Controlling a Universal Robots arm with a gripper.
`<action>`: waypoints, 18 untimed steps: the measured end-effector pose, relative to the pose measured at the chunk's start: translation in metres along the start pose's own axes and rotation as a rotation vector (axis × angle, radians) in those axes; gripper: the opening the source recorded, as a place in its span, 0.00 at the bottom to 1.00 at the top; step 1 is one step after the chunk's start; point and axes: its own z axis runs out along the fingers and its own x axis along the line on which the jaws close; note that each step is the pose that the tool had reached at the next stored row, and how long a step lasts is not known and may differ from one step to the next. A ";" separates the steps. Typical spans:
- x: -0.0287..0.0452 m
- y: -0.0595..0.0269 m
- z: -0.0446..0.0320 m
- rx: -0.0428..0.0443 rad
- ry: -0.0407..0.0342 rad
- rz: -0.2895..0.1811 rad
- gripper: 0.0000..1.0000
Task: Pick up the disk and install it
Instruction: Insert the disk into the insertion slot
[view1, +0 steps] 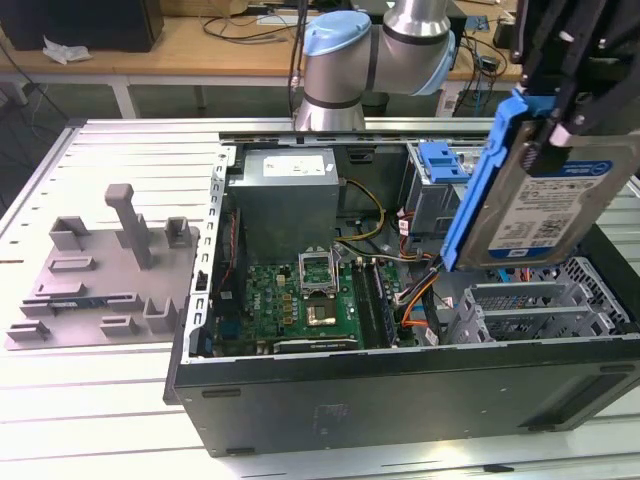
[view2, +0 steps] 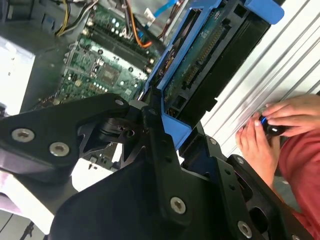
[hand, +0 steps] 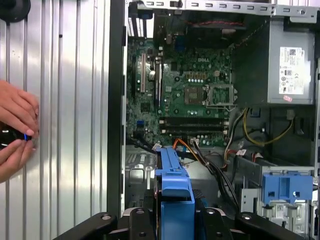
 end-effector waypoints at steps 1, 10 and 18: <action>0.0001 -0.0040 0.0002 0.0042 0.0001 0.000 0.37; 0.0018 -0.0191 0.0027 0.0209 0.0005 0.000 0.37; 0.0033 -0.0216 0.0047 0.0227 0.0017 0.064 0.37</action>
